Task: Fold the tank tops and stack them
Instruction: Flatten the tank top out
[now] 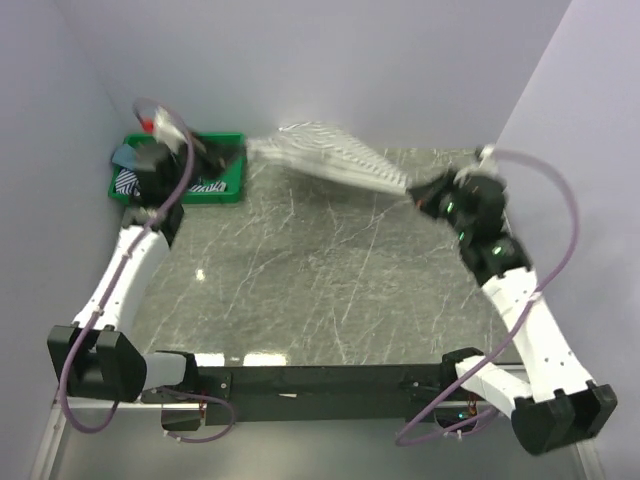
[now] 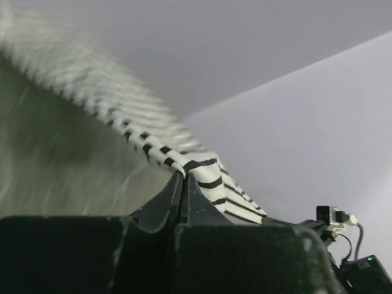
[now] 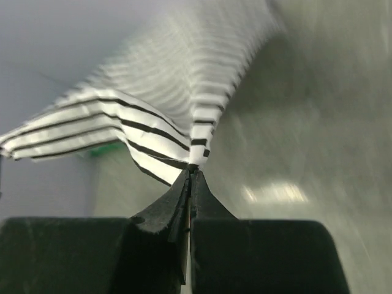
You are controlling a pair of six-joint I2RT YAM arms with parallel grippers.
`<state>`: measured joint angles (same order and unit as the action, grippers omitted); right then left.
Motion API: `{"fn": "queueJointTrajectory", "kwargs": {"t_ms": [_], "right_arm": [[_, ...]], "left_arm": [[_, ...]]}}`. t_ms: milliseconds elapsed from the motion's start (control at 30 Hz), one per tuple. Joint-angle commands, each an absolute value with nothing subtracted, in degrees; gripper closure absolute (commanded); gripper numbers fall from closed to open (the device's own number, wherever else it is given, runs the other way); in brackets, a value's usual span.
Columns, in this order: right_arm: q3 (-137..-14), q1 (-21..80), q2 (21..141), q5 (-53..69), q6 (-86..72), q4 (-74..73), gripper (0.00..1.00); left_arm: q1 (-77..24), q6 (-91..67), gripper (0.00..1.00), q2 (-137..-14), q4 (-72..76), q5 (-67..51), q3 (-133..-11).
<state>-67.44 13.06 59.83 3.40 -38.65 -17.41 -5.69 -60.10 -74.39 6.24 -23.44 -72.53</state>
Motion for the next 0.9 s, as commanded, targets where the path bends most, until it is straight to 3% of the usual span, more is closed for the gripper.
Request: {"fn": "queueJointTrajectory", "kwargs": {"t_ms": [0, 133, 300, 800, 867], "right_arm": [[-47.2, 13.1, 53.9, 5.1, -45.3, -20.0, 1.0], [-30.9, 13.0, 48.3, 5.7, -46.4, -21.0, 1.0], [-22.2, 12.6, 48.2, 9.6, -48.8, -23.5, 1.0], [-21.1, 10.3, 38.7, 11.8, -48.9, -41.7, 1.0], [-21.9, 9.7, 38.1, 12.1, -47.7, -44.6, 0.95]], "left_arm": [[-6.6, -61.5, 0.99, -69.8, -0.2, -23.9, -54.5], [-6.9, -60.7, 0.99, -65.0, -3.4, -22.1, -33.7], [-8.1, -59.3, 1.0, -63.3, -6.4, -23.1, -24.8], [-8.4, -55.9, 0.99, -55.3, -22.1, -22.4, -24.3], [-8.4, -55.4, 0.92, -55.3, -24.0, -22.7, -25.2]]}}
